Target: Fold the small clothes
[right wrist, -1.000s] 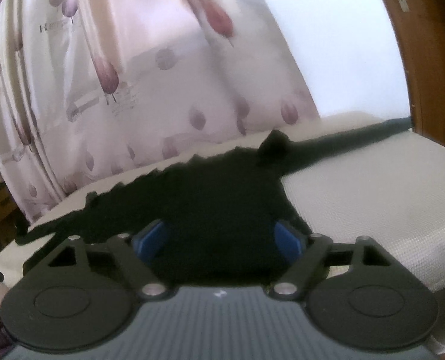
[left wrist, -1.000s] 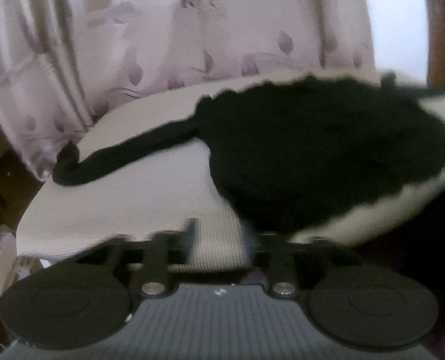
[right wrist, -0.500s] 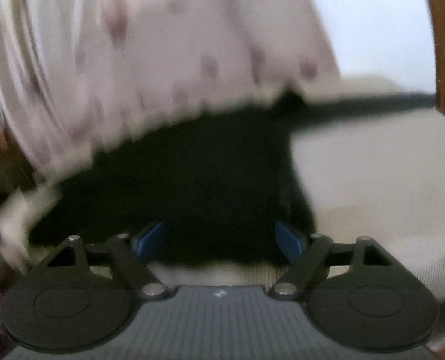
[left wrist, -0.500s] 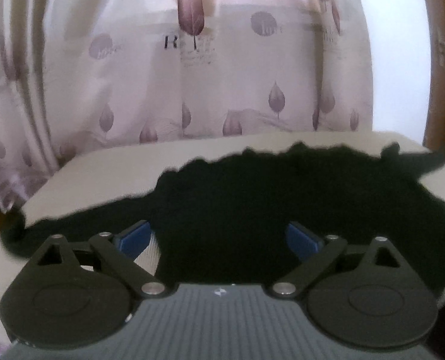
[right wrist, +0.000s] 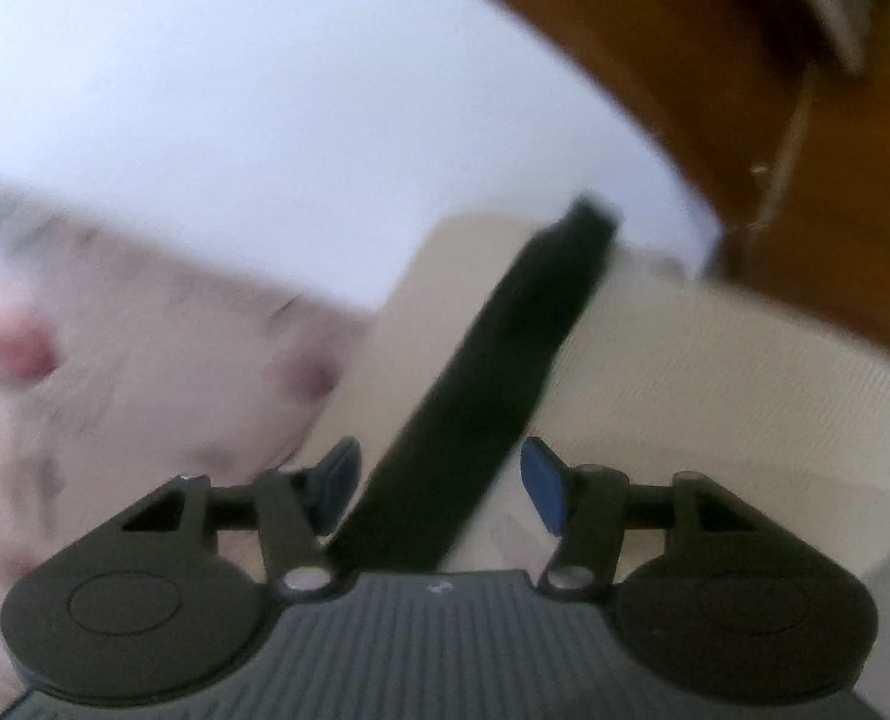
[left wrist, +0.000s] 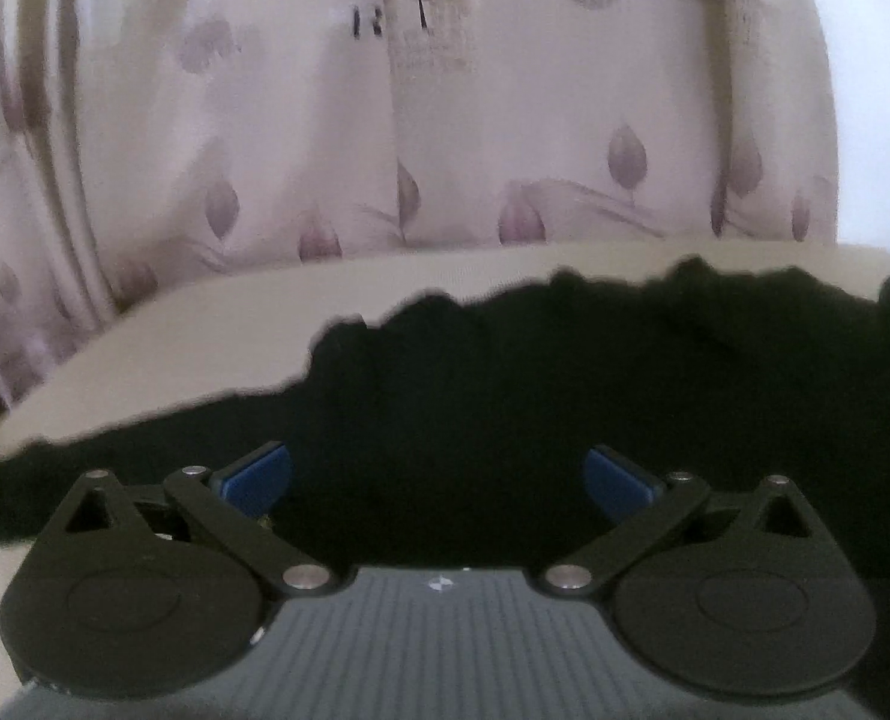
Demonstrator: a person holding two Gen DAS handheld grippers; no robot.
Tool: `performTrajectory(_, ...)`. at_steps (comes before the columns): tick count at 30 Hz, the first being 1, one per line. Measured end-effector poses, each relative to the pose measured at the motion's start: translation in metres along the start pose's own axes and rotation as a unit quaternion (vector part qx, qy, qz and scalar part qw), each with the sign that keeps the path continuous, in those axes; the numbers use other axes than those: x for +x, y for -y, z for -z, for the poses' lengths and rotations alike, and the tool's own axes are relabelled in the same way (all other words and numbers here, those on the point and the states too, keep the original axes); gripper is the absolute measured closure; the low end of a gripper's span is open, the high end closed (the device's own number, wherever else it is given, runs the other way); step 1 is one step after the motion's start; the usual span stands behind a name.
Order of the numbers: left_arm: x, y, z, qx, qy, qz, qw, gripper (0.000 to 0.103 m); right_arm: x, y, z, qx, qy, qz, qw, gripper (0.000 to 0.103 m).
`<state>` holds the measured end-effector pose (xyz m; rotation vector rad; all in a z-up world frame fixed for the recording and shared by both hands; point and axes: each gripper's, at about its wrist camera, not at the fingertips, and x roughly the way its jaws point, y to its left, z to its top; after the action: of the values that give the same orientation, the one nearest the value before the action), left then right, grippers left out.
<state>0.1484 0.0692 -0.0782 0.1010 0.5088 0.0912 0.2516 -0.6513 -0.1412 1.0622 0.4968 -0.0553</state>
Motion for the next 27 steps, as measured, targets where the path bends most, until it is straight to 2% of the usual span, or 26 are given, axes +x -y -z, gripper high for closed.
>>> performTrajectory(1, -0.002, 0.0, 0.001, 0.0, 0.003, 0.006, 1.0, 0.0, 0.01, 0.003, -0.01, 0.011, 0.002, -0.002, 1.0, 0.038)
performTrajectory(2, -0.003, 0.001, 0.002, 0.005, 0.009, 0.009, 0.9999, 0.0, 0.017, 0.005, -0.016, 0.017, 0.004, 0.003, 1.0, 0.029)
performTrajectory(3, -0.004, 0.004, 0.003, 0.013, 0.011, 0.013, 0.9998, 0.0, 0.025, 0.004, -0.021, 0.018, 0.01, 0.02, 1.0, 0.015)
performTrajectory(4, -0.004, 0.007, 0.004, 0.023, 0.009, 0.018, 0.9995, 0.0, 0.032, 0.004, -0.027, 0.017, 0.017, 0.046, 0.999, 0.01)
performTrajectory(8, 0.001, 0.023, 0.008, 0.068, -0.005, 0.023, 0.9974, 0.0, 0.057, -0.001, -0.032, -0.012, 0.051, 0.068, 0.996, 0.01)
performTrajectory(11, 0.005, 0.025, 0.009, 0.075, -0.017, 0.032, 0.9965, 0.0, 0.073, -0.005, -0.028, -0.054, 0.07, 0.079, 0.993, 0.01)
performTrajectory(13, 0.009, 0.022, 0.009, 0.065, -0.026, 0.035, 0.9969, 0.0, 0.081, -0.015, -0.023, -0.1, 0.063, 0.098, 0.988, 0.035)
performTrajectory(14, 0.011, 0.019, 0.008, 0.057, -0.032, 0.036, 0.9972, 0.0, 0.087, -0.016, -0.023, -0.113, 0.051, 0.11, 0.986, 0.075)
performTrajectory(15, 0.012, 0.016, 0.008, 0.048, -0.036, 0.037, 0.9975, 0.0, 0.093, -0.011, -0.026, -0.1, 0.033, 0.112, 0.988, 0.092)
performTrajectory(18, 0.018, 0.006, 0.005, 0.016, -0.051, 0.041, 0.9977, 0.0, 0.081, -0.003, -0.029, -0.069, 0.045, 0.094, 0.992, 0.092)
performTrajectory(20, 0.017, -0.001, 0.003, -0.007, -0.052, 0.035, 0.998, 0.0, 0.068, -0.007, -0.03, -0.043, 0.058, 0.066, 0.995, 0.092)
performTrajectory(24, 0.0, -0.017, -0.002, -0.04, -0.01, 0.027, 0.9988, 0.0, 0.039, -0.042, -0.029, -0.037, 0.079, 0.01, 0.996, 0.092)
performTrajectory(27, -0.008, -0.025, -0.005, -0.027, 0.01, 0.008, 0.9996, 0.0, 0.024, -0.085, -0.025, -0.054, 0.084, -0.023, 0.995, 0.092)
